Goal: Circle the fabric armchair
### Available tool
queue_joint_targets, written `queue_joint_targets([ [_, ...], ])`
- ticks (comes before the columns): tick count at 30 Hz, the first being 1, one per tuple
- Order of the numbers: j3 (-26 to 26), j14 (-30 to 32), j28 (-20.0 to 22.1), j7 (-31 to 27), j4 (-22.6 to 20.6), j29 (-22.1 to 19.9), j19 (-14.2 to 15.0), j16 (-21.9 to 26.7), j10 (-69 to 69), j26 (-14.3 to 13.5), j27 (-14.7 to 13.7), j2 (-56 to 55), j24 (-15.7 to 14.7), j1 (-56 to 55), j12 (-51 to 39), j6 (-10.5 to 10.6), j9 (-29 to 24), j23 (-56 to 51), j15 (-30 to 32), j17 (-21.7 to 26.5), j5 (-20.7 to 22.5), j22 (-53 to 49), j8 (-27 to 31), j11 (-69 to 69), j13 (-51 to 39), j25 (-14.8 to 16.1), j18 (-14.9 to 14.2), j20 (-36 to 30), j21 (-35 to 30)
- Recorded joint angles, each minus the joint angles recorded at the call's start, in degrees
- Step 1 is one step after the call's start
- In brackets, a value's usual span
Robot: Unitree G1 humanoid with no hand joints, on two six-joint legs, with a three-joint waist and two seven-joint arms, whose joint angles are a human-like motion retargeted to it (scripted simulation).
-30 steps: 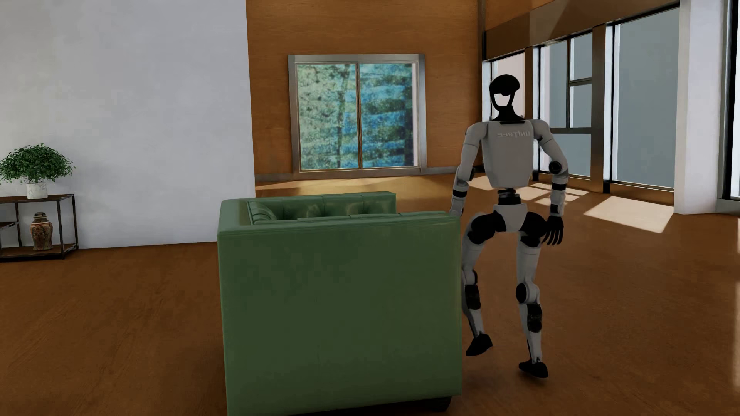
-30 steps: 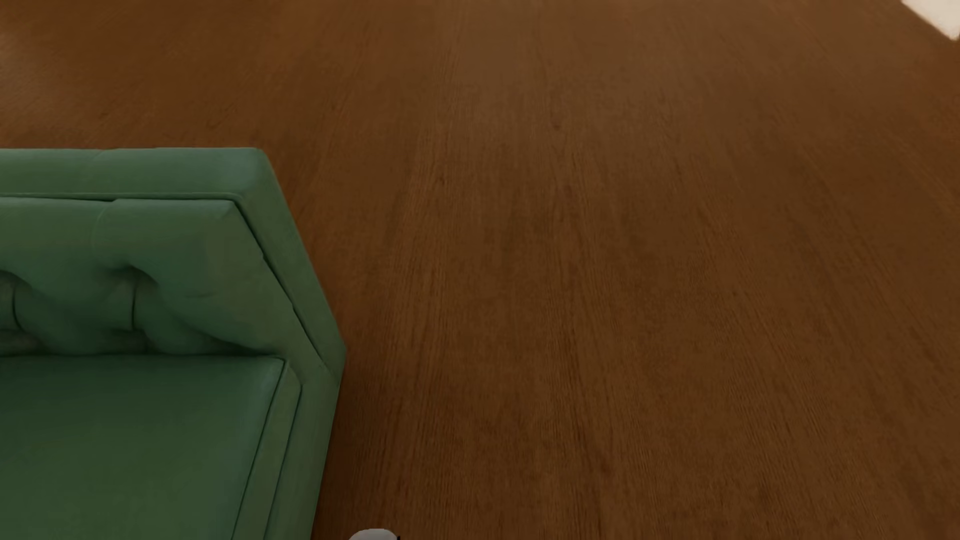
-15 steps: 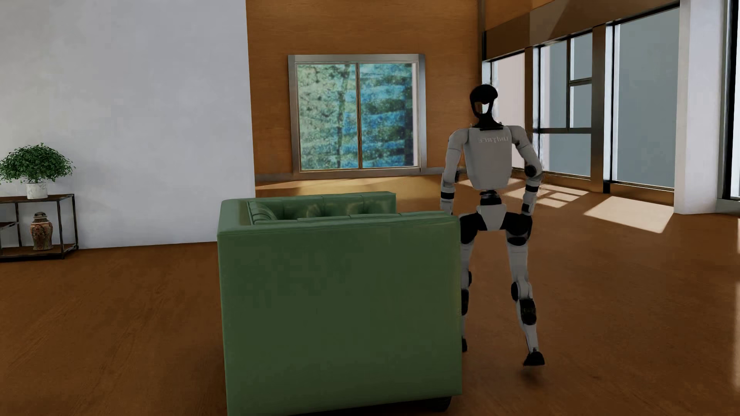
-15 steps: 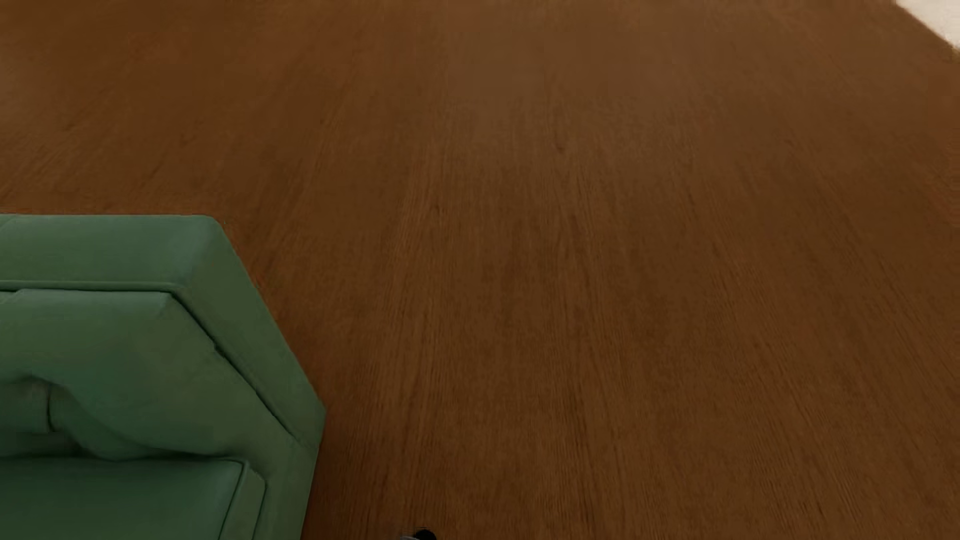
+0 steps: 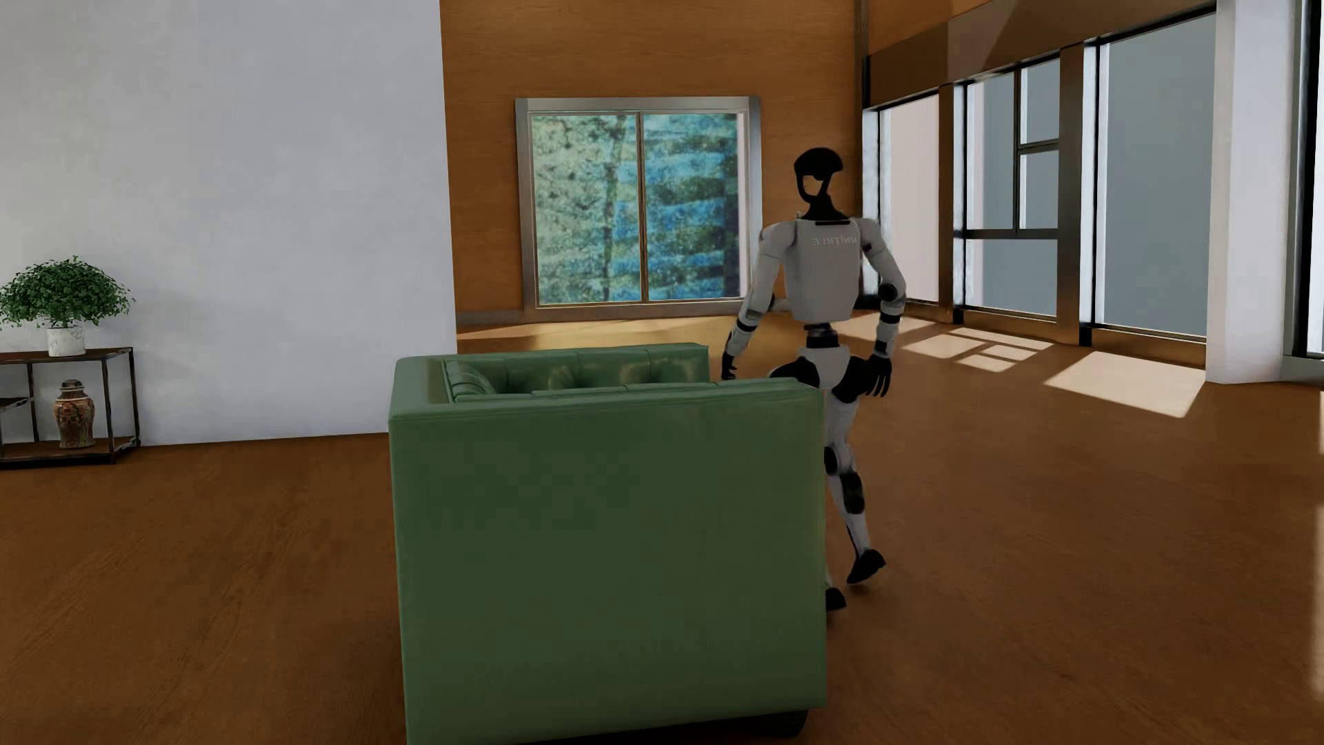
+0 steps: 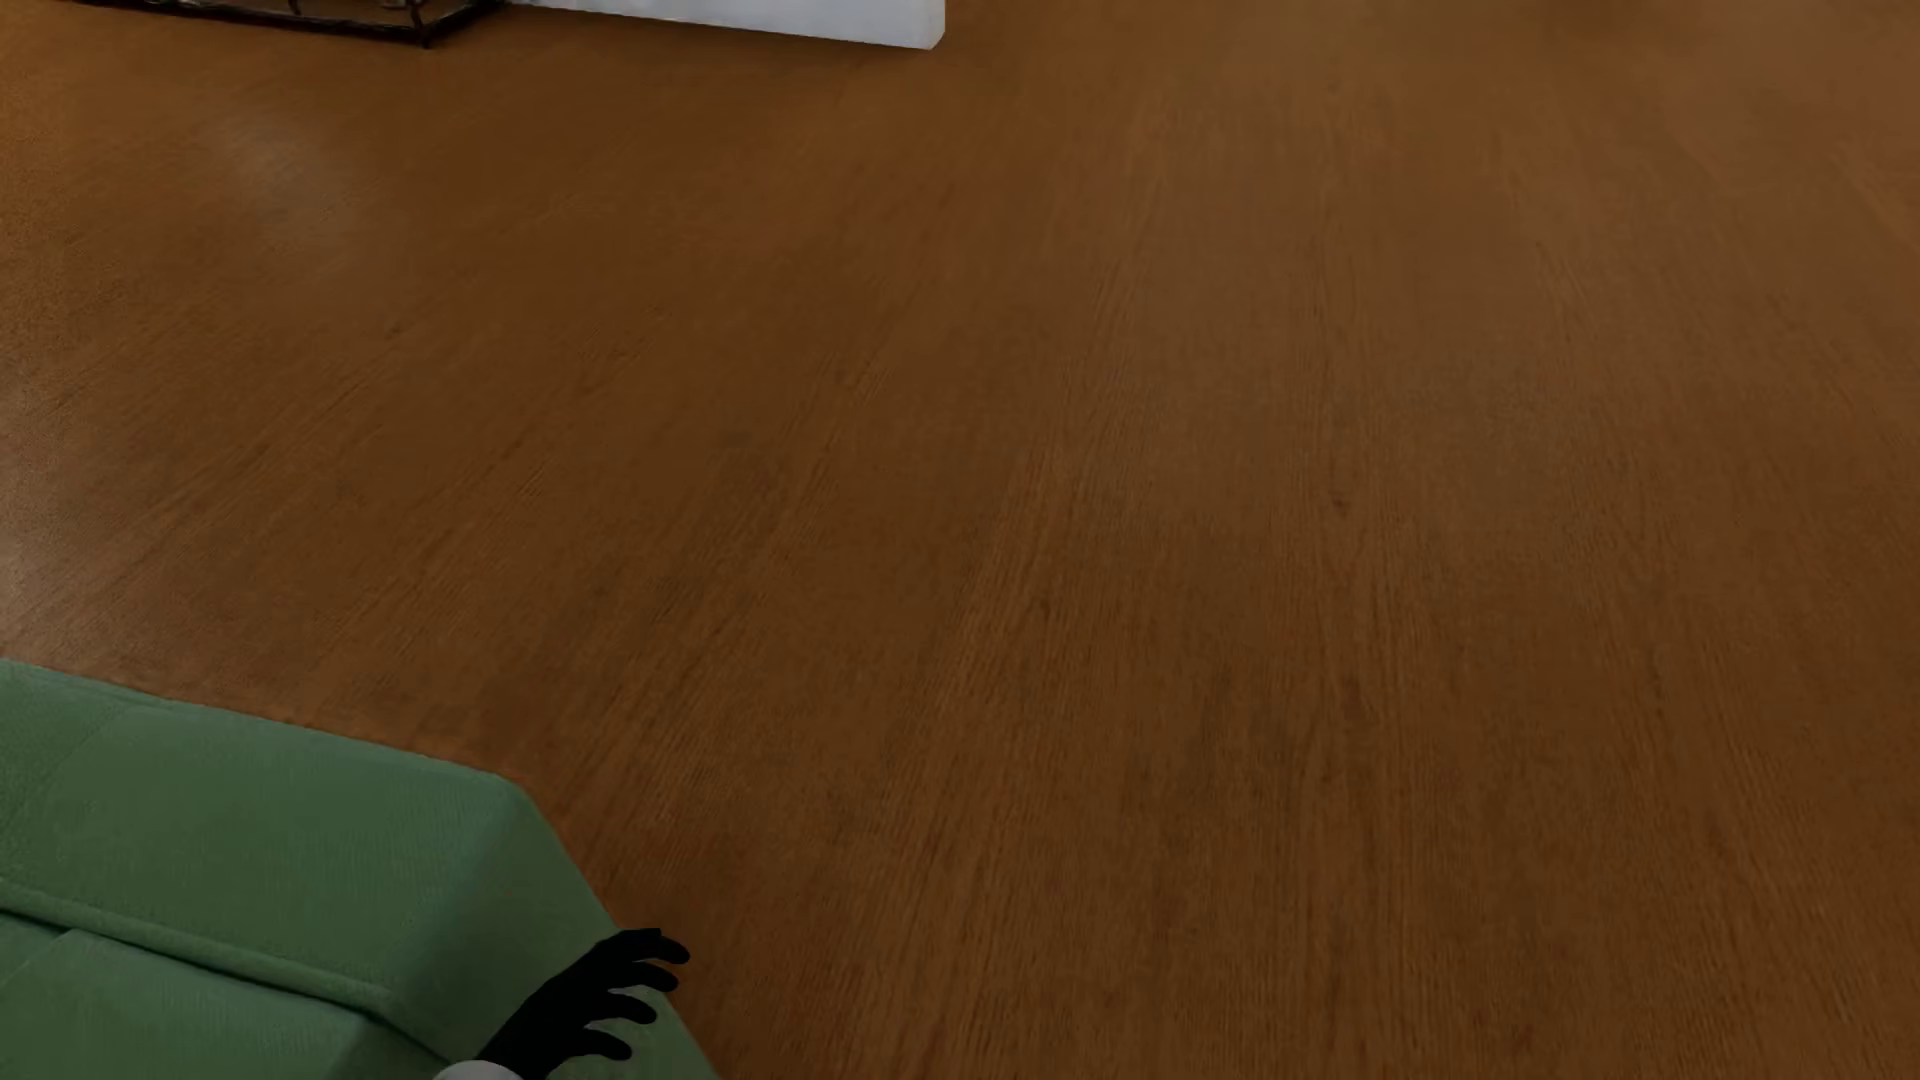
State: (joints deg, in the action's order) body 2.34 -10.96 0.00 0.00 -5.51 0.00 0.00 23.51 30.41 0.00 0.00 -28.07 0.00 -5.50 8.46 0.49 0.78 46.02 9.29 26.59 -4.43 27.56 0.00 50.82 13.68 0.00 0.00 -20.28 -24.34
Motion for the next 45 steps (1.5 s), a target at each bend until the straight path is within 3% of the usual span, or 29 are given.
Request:
queue_joint_targets([
  [2, -1.44, -1.55, 0.0, 0.0, 1.01, 0.0, 0.0, 0.5, -0.45, 0.0, 0.0, -0.42, 0.0, 3.63, 0.76, 0.36, -0.16, 0.03, -6.88, 0.47, 0.75, 0.42, 0.0, -11.6, -0.24, 0.0, 0.0, -1.4, -1.4],
  [5, -4.17, -3.57, 0.0, 0.0, 2.9, 0.0, 0.0, 0.01, -0.08, 0.0, 0.0, 2.05, 0.0, 7.4, 2.32, 0.98, 0.15, -0.07, -18.28, -0.53, 1.37, 10.22, 0.0, -23.14, 1.4, 0.0, 0.0, -3.86, -1.87],
  [8, -5.13, -2.85, 0.0, 0.0, 4.96, 0.0, 0.0, -0.56, 1.47, 0.0, 0.0, 3.49, 0.0, 9.23, 4.97, 0.91, 1.43, 1.49, -17.6, -3.07, 2.77, 24.48, 0.0, -21.46, 4.01, 0.0, 0.0, -4.85, -3.1],
  [10, -2.96, 4.22, 0.0, 0.0, 6.25, 0.0, 0.0, -0.7, 4.3, 0.0, 0.0, 2.81, 0.0, 8.48, 7.48, 1.18, 2.42, 4.58, -14.13, -5.06, 4.2, 31.95, 0.0, -17.09, 4.93, 0.0, 0.0, -4.0, -6.17],
  [11, -1.58, 10.82, 0.0, 0.0, 6.91, 0.0, 0.0, -0.7, 7.78, 0.0, 0.0, 3.59, 0.0, 6.55, 8.87, 1.48, 2.8, 6.03, -14.21, -5.81, 4.74, 34.14, 0.0, -16.64, 5.07, 0.0, 0.0, -3.42, -8.36],
  [13, 0.02, 21.15, 0.0, 0.0, 8.59, 0.0, 0.0, -0.29, 22.17, 0.0, 0.0, 7.34, 0.0, -2.45, 10.83, 2.37, 3.37, 6.3, -15.65, -6.23, 5.5, 35.13, 0.0, -19.1, 5.68, 0.0, 0.0, -3.91, -11.32],
  [14, 0.96, 18.87, 0.0, 0.0, 9.35, 0.0, 0.0, 0.0, 32.29, 0.0, 0.0, 9.46, 0.0, -8.04, 11.17, 2.89, 3.25, 4.96, -16.36, -5.8, 5.76, 34.1, 0.0, -20.51, 6.27, 0.0, 0.0, -4.42, -11.55],
  [17, 5.83, 0.39, 0.0, 0.0, 10.31, 0.0, 0.0, 0.05, 60.45, 0.0, 0.0, 15.24, 0.0, -20.67, 10.44, 2.72, 1.56, 2.6, -18.58, -3.18, 5.48, 28.82, 0.0, -22.4, 6.42, 0.0, 0.0, -4.11, -11.6],
  [20, 9.77, -2.43, 0.0, 0.0, 10.01, 0.0, 0.0, -1.1, 51.46, 0.0, 0.0, 20.74, 0.0, -28.36, 9.18, 0.92, 0.58, 6.49, -21.86, -0.68, 4.09, 24.29, 0.0, -23.47, 3.84, 0.0, 0.0, -1.6, -11.59],
  [23, 11.37, -1.99, 0.0, 0.0, 10.44, 0.0, 0.0, -1.92, 57.31, 0.0, 0.0, 24.3, 0.0, -32.51, 8.15, -0.97, 0.37, 8.24, -24.61, 1.82, 3.6, 20.68, 0.0, -23.3, 2.22, 0.0, 0.0, -1.02, -8.21],
  [28, 11.16, 6.8, 0.0, 0.0, 11.32, 0.0, 0.0, -1.44, 15.16, 0.0, 0.0, 31.06, 0.0, -29.76, 6.87, -2.89, 0.22, 7.85, -31.92, 3.94, 4.95, 21.5, 0.0, -23.43, -0.99, 0.0, 0.0, -1.95, -3.85],
  [31, 11.67, 7.26, 0.0, 0.0, 11.72, 0.0, 0.0, -0.71, -2.27, 0.0, 0.0, 32.94, 0.0, -26.67, 6.35, -3.52, 1.48, 6.45, -33.84, 3.27, 5.69, 25.4, 0.0, -23.03, -2.57, 0.0, 0.0, -2.76, -2.41],
  [34, 11.21, 11.99, 0.0, 0.0, 10.77, 0.0, 0.0, 0.05, -0.39, 0.0, 0.0, 35.7, 0.0, -24.74, 6.2, -5.41, 1.82, 3.05, -27.82, 0.54, 3.96, 31.49, 0.0, -22.1, -2.13, 0.0, 0.0, -4.9, -0.81],
  [36, 9.63, 11.75, 0.0, 0.0, 8.27, 0.0, 0.0, 0.72, 1.55, 0.0, 0.0, 35.39, 0.0, -22.77, 5.78, -7.25, 1.97, 0.83, -11.52, -2.45, 2.26, 34.11, 0.0, -18.51, -0.3, 0.0, 0.0, -6.08, -0.44],
  [38, 8.75, 9.23, 0.0, 0.0, 7.0, 0.0, 0.0, 1.24, 0.65, 0.0, 0.0, 30.59, 0.0, -18.75, 5.61, -7.23, 3.0, -2.01, 4.98, -3.79, 0.46, 32.53, 0.0, -8.77, 1.51, 0.0, 0.0, -5.04, -3.02],
  [39, 8.42, 7.92, 0.0, 0.0, 6.75, 0.0, 0.0, 1.54, 0.27, 0.0, 0.0, 27.25, 0.0, -16.53, 5.65, -6.77, 3.33, -3.78, 7.05, -3.62, -0.32, 30.07, 0.0, -2.36, 1.95, 0.0, 0.0, -4.39, -4.46],
  [42, 6.63, 4.32, 0.0, 0.0, 5.66, 0.0, 0.0, 2.27, 0.18, 0.0, 0.0, 18.42, 0.0, -9.7, 4.2, -5.16, 1.55, -5.25, -2.65, -2.59, -1.28, 22.31, 0.0, 13.48, 0.98, 0.0, 0.0, -2.58, -4.88],
  [43, 5.32, 3.56, 0.0, 0.0, 5.35, 0.0, 0.0, 2.3, -0.06, 0.0, 0.0, 15.67, 0.0, -7.72, 3.14, -4.36, 0.8, -4.65, -3.18, -2.23, -0.96, 21.04, 0.0, 15.08, 0.2, 0.0, 0.0, -1.89, -4.45],
  [45, 1.82, 2.27, 0.0, 0.0, 5.22, 0.0, 0.0, 2.51, -0.66, 0.0, 0.0, 10.73, 0.0, -3.93, 1.09, -2.67, -0.23, -4.08, 2.31, -1.27, 0.84, 19.9, 0.0, 12.41, -0.89, 0.0, 0.0, -1.2, -4.0],
])
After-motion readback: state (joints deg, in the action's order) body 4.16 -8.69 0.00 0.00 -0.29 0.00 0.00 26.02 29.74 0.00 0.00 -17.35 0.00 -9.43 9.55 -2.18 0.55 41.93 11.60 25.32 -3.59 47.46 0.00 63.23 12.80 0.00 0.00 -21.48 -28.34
